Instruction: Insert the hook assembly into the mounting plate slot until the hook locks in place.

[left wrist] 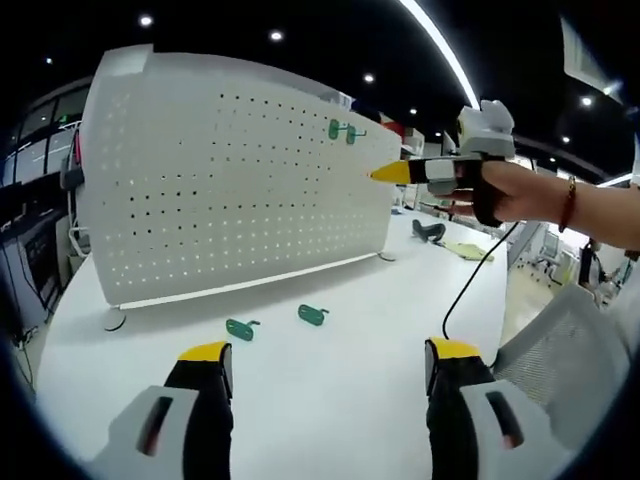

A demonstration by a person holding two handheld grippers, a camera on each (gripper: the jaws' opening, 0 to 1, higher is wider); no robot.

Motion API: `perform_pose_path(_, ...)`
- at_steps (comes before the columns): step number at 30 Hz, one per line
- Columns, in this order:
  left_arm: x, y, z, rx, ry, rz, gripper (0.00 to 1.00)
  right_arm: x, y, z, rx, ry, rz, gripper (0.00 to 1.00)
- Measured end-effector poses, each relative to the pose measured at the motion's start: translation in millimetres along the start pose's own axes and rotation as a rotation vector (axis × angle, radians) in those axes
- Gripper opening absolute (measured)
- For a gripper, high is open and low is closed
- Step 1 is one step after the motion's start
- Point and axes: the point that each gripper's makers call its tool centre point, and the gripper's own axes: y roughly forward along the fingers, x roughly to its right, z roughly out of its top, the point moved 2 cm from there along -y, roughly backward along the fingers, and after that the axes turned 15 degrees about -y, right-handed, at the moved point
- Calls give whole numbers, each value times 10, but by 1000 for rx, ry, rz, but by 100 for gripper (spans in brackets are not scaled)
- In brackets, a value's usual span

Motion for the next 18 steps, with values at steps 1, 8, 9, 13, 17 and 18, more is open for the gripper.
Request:
perform_pose_path(1,-17,20,4,4,2,0,81,-8,-7,-6,0,2,0,27)
perform_pose_path(8,-146,140,7,-15,19,2,81,-100,-68,-109,-27,-15,29,28)
perform_pose_path(9,-171,160,11,-15,22,2,81,-115,-80,-110,-25,-18,36,29)
perform_pose_path(13,-234,219,33,-18,27,9,80,-139,-119,-118,-18,-12,42,32)
perform_pose_path(17,-311,295,60,-7,28,15,80,-166,-151,-160,-26,-7,45,32)
perform_pose_path(18,-334,323,35,-24,29,17,80,-177,-158,-175,-28,-2,48,32)
